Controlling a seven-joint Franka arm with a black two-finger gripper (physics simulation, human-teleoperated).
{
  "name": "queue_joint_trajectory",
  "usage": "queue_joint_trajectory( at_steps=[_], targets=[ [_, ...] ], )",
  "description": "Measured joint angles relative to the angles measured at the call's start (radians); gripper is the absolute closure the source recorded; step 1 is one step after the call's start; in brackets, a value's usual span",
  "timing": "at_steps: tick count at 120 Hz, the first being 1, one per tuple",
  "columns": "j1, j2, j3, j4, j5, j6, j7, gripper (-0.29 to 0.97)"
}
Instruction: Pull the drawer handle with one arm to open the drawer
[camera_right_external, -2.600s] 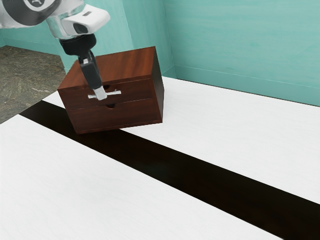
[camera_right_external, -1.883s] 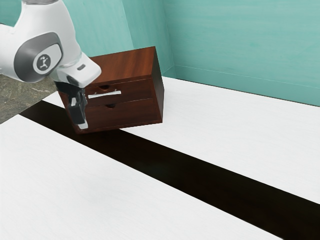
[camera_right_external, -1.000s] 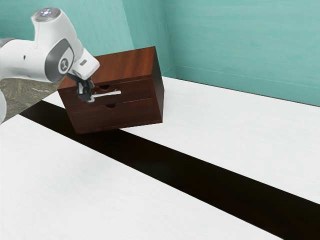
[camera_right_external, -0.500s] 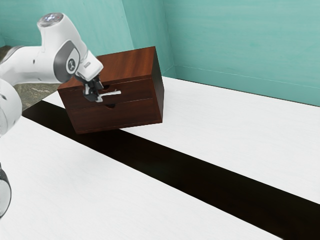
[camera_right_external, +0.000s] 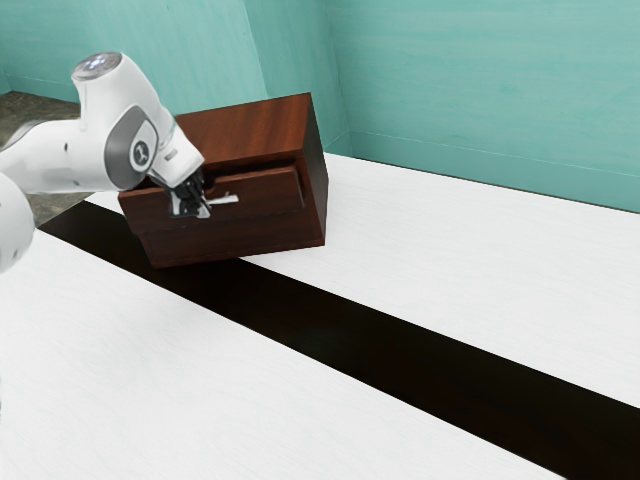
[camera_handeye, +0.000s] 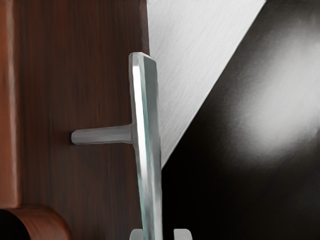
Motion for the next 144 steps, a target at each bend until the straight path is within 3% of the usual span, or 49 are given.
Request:
queue_joint_trajectory(
  at_steps=[41, 144],
  targets=[
    [-0.047, -0.233, 0.001, -0.305, 0.008, 0.132, 0.027, 0.79],
    [-0.099, -0.563, -0.001, -0.689, 0.012, 0.185, -0.049, 0.79]
  ],
)
